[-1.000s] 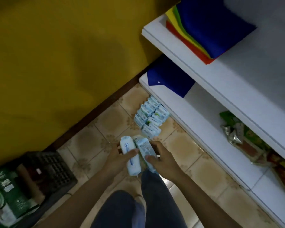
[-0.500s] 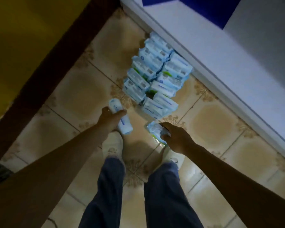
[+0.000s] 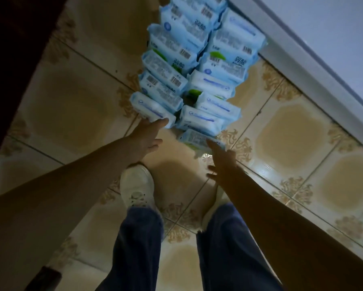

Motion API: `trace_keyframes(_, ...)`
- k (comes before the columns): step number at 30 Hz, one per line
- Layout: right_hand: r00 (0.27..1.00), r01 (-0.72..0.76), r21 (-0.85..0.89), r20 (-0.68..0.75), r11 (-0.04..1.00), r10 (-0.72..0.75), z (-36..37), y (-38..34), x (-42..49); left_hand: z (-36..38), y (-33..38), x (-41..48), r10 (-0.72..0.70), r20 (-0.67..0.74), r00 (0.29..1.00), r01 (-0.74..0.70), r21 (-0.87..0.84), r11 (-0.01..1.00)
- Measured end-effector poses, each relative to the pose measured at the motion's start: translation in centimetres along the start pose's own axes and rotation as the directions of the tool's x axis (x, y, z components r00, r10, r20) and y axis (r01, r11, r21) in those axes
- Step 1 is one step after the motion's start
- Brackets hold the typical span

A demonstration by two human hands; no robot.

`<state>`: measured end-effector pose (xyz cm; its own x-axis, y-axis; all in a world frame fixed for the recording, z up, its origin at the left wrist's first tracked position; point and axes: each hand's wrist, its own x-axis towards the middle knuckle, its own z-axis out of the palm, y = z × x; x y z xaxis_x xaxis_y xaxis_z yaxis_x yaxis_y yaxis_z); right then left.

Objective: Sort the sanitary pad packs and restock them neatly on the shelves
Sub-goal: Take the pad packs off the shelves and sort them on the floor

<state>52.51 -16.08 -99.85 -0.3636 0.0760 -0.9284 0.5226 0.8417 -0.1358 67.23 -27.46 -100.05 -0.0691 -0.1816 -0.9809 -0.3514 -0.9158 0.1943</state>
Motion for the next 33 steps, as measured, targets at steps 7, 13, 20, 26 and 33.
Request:
trace_keyframes(7, 0.946, -0.093, 0.206, 0.323, 0.974, 0.022, 1.5, -0.6, -0.3, -0.5, -0.1, -0.1, 0.037, -0.030, 0.999, -0.036, 0.034, 0.999)
trace_keyframes(13, 0.986, -0.135, 0.208, 0.120, 0.969, 0.111, 0.9, -2.0, -0.1, -1.0, -0.7, -0.8, 0.030, 0.003, 1.000, -0.030, 0.082, 0.996)
trace_keyframes(20, 0.964, -0.163, 0.442, 0.260, 0.882, 0.048, -0.6, -6.5, 0.7, 0.5, -0.9, -2.1, -0.030, 0.098, 0.995, 0.029, 0.007, 1.000)
trace_keyframes(26, 0.987, -0.105, 0.269, 0.149, 0.957, 0.067, -1.9, -7.1, -0.5, 1.2, 0.7, -3.4, 0.012, 0.055, 0.998, -0.012, -0.002, 1.000)
trace_keyframes(33, 0.884, 0.447, -0.454, 0.092, 0.771, -0.458, -7.4, -5.7, -5.8, 1.0, 2.4, -7.0, 0.153, -0.036, 0.988, -0.139, 0.260, 0.956)
